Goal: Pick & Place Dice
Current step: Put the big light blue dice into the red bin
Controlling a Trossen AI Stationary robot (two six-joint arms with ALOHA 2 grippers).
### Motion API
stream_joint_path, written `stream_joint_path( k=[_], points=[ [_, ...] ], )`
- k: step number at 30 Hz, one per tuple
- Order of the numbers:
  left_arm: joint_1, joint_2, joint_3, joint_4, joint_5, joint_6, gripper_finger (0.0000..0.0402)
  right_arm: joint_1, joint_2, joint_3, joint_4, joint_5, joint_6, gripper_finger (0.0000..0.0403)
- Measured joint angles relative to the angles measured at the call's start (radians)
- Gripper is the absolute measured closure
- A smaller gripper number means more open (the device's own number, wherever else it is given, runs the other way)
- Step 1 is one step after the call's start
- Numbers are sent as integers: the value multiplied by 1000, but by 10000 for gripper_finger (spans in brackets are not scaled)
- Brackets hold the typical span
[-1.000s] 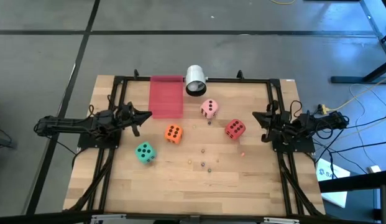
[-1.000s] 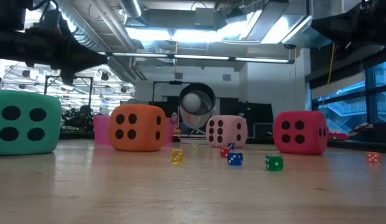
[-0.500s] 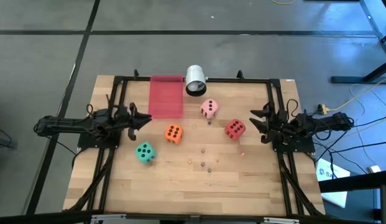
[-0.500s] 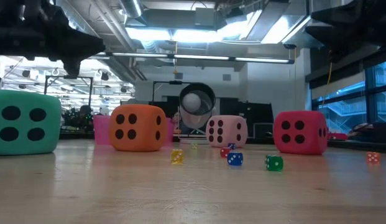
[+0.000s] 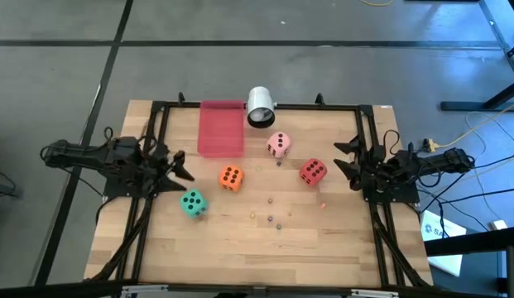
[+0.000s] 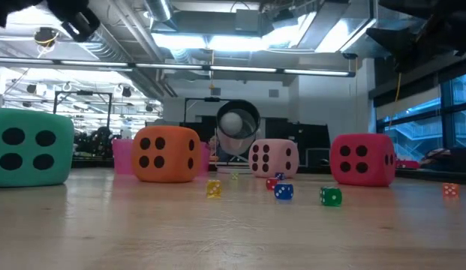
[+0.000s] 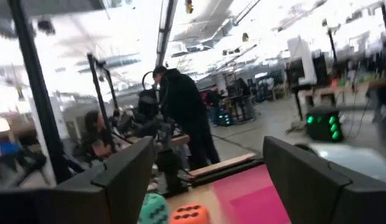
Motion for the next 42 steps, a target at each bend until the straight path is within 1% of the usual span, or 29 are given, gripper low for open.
stream_joint_path(
  k=[5,8,11,16,20,24,26,29,32,36,39,42],
  points=[
    [-117,146,105,-227,-71,-142,215,0,38,0,0,-17,120,102],
    [-180,245,161,-312,-75,-236,224,0,83,0,0,-26,164,103],
    [-244,347,224,-381,-69,-357,233,0,136,0,11,-26,166,103],
    [-352,490,345,-529,-72,-539,245,0,243,0,83,-25,167,103],
    [-423,585,415,-607,-115,-631,255,0,349,0,167,-25,169,103],
    [-469,664,455,-741,-157,-652,263,5,474,0,280,-32,187,103],
    [-492,691,456,-799,-177,-667,267,10,538,0,305,-49,220,103],
    [-523,738,457,-868,-182,-696,269,23,639,0,335,-46,286,103],
    [-542,781,457,-901,-185,-698,270,32,740,0,402,-44,304,103],
    [-547,832,457,-920,-205,-667,270,32,856,0,550,-43,296,103],
    [-546,869,457,-937,-241,-638,270,32,919,0,630,-41,293,103],
    [-545,907,457,-958,-274,-603,270,32,960,0,672,-41,295,103]
  ],
)
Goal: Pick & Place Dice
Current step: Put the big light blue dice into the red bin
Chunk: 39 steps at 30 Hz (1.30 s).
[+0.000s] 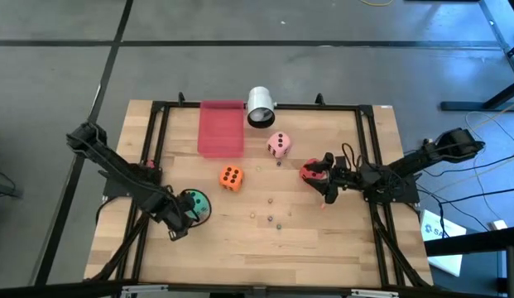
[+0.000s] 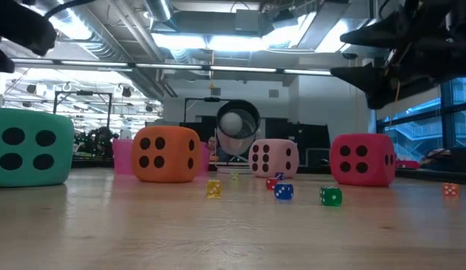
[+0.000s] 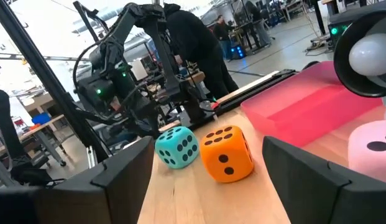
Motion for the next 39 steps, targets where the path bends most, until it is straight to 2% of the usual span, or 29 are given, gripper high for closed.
stream_joint_path(
  k=[5,12,16,26,32,39],
  points=[
    [20,66,0,-34,-49,62,270,0,33,9,22,-8,1,103],
    [107,139,-1,-34,-91,212,270,0,78,57,22,-22,-21,103],
    [153,152,-2,-33,-146,285,270,0,112,78,20,-61,-33,103],
    [247,152,-2,-31,-245,442,270,0,199,122,17,-61,-32,103],
    [301,152,-2,-35,-228,515,270,0,223,146,13,-61,-52,103],
    [357,152,-2,-94,-82,526,270,0,223,147,9,-62,-125,103]
  ],
)
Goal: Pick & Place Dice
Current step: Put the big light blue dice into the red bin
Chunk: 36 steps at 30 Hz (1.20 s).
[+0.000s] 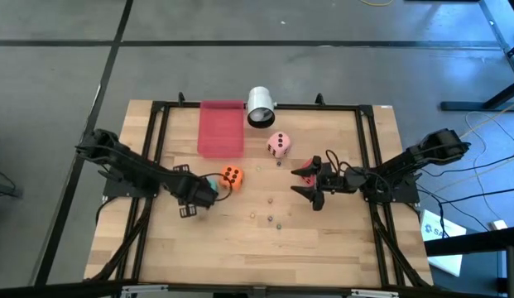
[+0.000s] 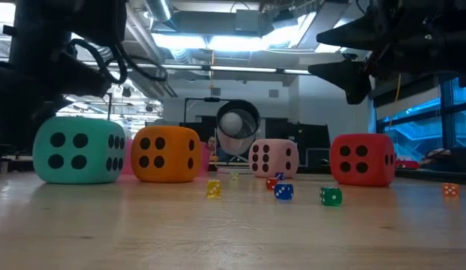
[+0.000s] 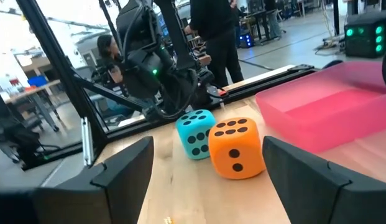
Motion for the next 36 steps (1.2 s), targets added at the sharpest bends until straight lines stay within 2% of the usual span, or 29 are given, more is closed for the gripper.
stream_joint_path(
  k=[8,10,12,15,18,22,26,31,36],
  points=[
    [52,-38,18,-41,274,-97,247,-1,0,0,-33,-27,-68,103],
    [58,-57,58,-75,292,-112,241,-1,0,0,-40,-39,-82,103],
    [58,-82,112,-116,268,-123,237,-1,0,0,-43,-46,-91,103],
    [34,-143,198,-122,125,-142,236,-1,0,0,-41,-47,-113,103],
    [-21,-230,251,-89,-93,-174,238,-2,0,0,-30,-47,-129,103],
    [-127,-365,247,-27,-382,-225,242,-2,0,0,27,-47,-149,103],
    [-237,-469,202,38,-601,-265,240,-2,0,0,78,-47,-164,103],
    [-345,-557,39,222,-756,-263,235,-2,0,0,85,-47,-138,103],
    [-390,-590,-142,452,-782,-212,239,-2,0,0,89,-47,-90,103]
  ],
)
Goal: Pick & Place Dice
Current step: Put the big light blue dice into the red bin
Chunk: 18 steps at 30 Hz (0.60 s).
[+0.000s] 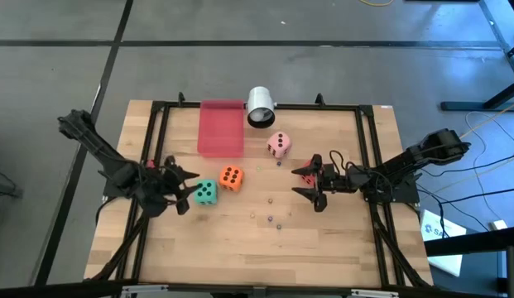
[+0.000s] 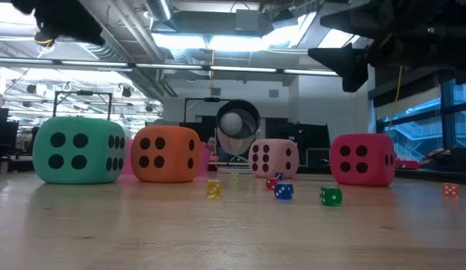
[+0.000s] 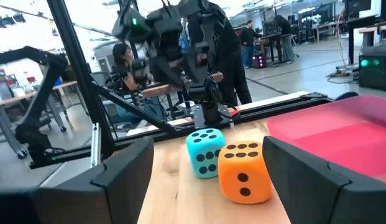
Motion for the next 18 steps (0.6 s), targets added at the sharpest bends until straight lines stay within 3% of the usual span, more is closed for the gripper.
stream_joint_path(
  k=[6,10,15,18],
  points=[
    [16,6,-94,254,71,135,241,0,0,18,-2,0,29,103],
    [41,9,-98,320,137,224,230,0,0,37,-10,0,31,103],
    [71,9,-97,326,211,183,203,0,0,39,-17,-1,32,103],
    [100,10,-96,326,346,119,187,1,0,39,-30,-5,51,103]
  ],
)
